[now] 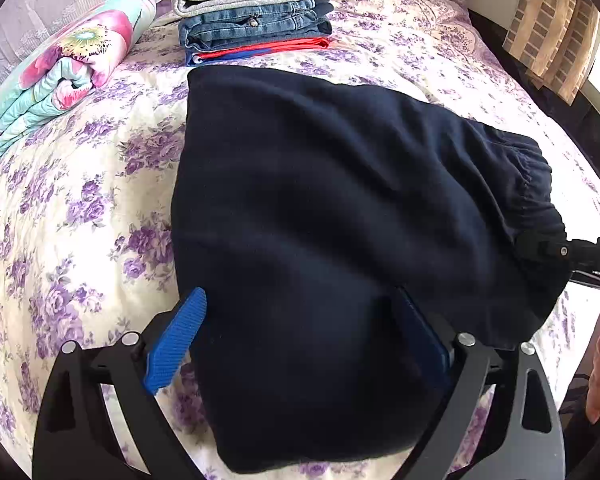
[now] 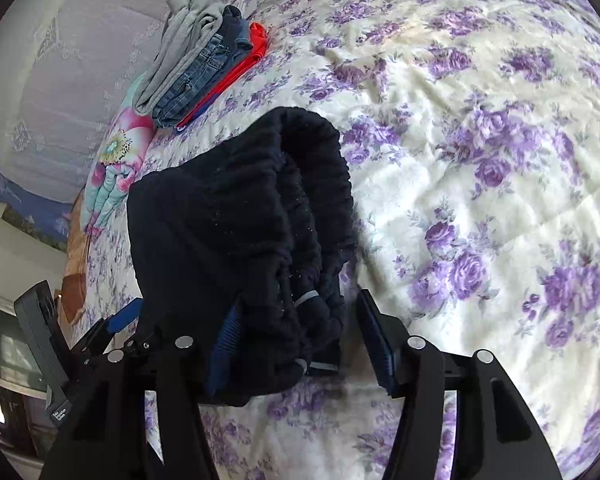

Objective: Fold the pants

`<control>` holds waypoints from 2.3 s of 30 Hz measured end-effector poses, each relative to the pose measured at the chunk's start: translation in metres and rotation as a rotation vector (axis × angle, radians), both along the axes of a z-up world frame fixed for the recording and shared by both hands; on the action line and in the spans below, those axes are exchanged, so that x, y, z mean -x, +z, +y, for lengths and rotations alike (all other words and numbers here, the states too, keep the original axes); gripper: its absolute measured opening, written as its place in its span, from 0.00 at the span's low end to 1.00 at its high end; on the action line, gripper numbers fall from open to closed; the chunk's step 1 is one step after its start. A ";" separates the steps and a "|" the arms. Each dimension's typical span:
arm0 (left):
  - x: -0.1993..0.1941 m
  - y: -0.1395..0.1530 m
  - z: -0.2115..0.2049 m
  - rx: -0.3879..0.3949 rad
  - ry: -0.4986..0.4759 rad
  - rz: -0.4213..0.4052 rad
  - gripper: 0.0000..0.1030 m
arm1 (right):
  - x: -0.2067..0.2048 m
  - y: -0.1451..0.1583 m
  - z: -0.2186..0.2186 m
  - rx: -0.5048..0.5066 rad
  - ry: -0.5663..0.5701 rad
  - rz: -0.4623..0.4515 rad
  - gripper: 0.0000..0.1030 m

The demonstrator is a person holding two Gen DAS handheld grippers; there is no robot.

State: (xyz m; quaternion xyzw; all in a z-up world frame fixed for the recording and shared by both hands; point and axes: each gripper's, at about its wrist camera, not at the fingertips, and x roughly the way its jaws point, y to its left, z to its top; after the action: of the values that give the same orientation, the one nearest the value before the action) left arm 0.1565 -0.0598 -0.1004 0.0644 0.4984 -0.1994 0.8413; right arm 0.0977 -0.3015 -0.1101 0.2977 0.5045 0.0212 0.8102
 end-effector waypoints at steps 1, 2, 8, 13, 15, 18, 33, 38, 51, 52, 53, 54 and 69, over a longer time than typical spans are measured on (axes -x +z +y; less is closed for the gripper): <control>0.004 0.005 0.005 0.009 0.008 0.004 0.82 | 0.003 0.012 -0.001 0.050 0.001 -0.009 0.58; 0.008 0.009 0.009 0.019 0.011 0.003 0.80 | 0.006 0.026 -0.002 0.128 -0.013 -0.022 0.58; 0.052 0.018 0.023 0.111 -0.035 -0.014 0.79 | -0.006 0.094 0.019 0.395 0.061 -0.191 0.65; 0.063 0.010 0.007 0.048 -0.063 -0.072 0.79 | -0.068 0.070 0.052 0.527 0.201 -0.076 0.64; 0.062 0.003 0.003 0.022 -0.066 -0.066 0.79 | -0.092 0.039 0.058 0.541 0.252 -0.004 0.63; 0.063 0.000 -0.001 0.025 -0.075 -0.062 0.80 | -0.121 -0.001 0.063 0.632 0.255 -0.001 0.74; 0.047 0.027 0.065 0.185 0.033 0.046 0.75 | -0.209 0.066 0.172 0.407 0.597 0.011 0.48; 0.034 0.043 0.111 0.221 0.163 0.061 0.73 | -0.251 0.007 0.204 0.418 0.605 0.117 0.08; -0.010 -0.003 0.081 0.206 0.118 0.267 0.73 | -0.121 0.115 0.124 0.326 0.412 -0.151 0.83; -0.017 -0.011 0.077 0.217 0.117 0.297 0.73 | -0.100 0.119 0.109 0.331 0.392 -0.164 0.83; -0.025 -0.019 0.074 0.248 0.113 0.334 0.74 | -0.079 0.118 0.094 0.331 0.371 -0.162 0.83; -0.031 -0.024 0.071 0.286 0.108 0.364 0.76 | -0.057 0.116 0.077 0.319 0.344 -0.157 0.83; -0.005 0.005 0.045 0.186 0.100 0.171 0.31 | 0.036 0.015 -0.012 -0.091 0.051 -0.028 0.83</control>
State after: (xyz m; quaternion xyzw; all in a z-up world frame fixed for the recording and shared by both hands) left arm 0.1614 -0.0151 -0.0951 -0.0560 0.5503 -0.2076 0.8068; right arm 0.0618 -0.3137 -0.0953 0.3208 0.4990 0.0690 0.8021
